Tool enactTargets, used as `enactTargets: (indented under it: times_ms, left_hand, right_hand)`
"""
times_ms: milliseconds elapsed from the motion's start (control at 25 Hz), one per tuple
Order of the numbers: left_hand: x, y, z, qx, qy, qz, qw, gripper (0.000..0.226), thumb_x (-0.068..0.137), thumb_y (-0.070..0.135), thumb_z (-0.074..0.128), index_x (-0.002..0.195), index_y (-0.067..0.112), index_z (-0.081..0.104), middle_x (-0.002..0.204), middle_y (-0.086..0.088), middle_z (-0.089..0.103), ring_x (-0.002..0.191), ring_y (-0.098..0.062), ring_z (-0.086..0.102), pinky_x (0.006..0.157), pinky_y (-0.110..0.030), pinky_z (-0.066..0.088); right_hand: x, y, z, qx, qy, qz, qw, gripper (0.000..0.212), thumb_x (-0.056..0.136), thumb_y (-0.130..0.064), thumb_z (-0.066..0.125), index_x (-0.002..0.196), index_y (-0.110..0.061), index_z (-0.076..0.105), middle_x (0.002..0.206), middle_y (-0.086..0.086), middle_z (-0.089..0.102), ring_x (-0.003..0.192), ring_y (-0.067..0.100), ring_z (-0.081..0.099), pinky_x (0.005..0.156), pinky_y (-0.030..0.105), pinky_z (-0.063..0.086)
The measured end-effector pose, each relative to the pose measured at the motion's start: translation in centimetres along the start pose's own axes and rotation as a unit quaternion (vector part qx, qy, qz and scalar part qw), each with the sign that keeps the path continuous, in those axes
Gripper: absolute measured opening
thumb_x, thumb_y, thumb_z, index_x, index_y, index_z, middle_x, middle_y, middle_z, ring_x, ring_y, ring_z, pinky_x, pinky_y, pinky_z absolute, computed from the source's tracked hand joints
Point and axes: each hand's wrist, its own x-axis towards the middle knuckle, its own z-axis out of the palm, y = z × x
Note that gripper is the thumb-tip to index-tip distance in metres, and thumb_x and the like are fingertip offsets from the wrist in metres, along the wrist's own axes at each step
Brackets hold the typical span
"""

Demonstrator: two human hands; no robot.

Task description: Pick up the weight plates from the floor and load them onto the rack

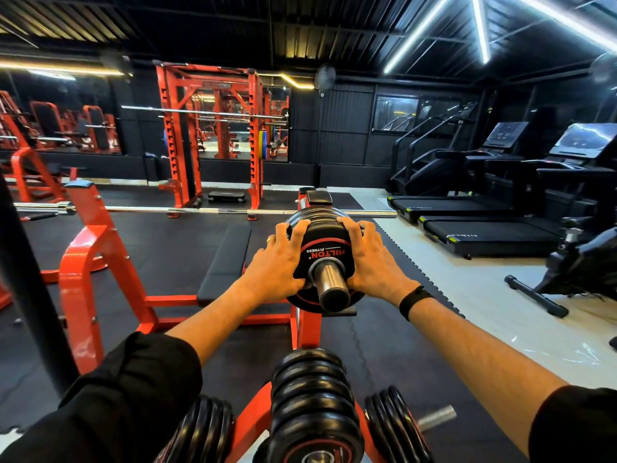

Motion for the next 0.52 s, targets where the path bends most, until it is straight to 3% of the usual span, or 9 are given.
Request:
enactTargets:
  times_ms: [520]
  left_hand:
    - [0.13, -0.57, 0.44, -0.022, 0.011, 0.007, 1.0, 0.1, 0.076, 0.036, 0.073, 0.146, 0.03, 0.003, 0.138, -0.01, 0.023, 0.12, -0.034, 0.046, 0.088, -0.051, 0.055]
  right_hand:
    - [0.2, 0.1, 0.46, -0.003, 0.012, 0.009, 1.0, 0.102, 0.065, -0.035, 0.079, 0.143, -0.035, 0.015, 0.125, 0.005, 0.031, 0.111, 0.03, 0.045, 0.088, 0.052, 0.052]
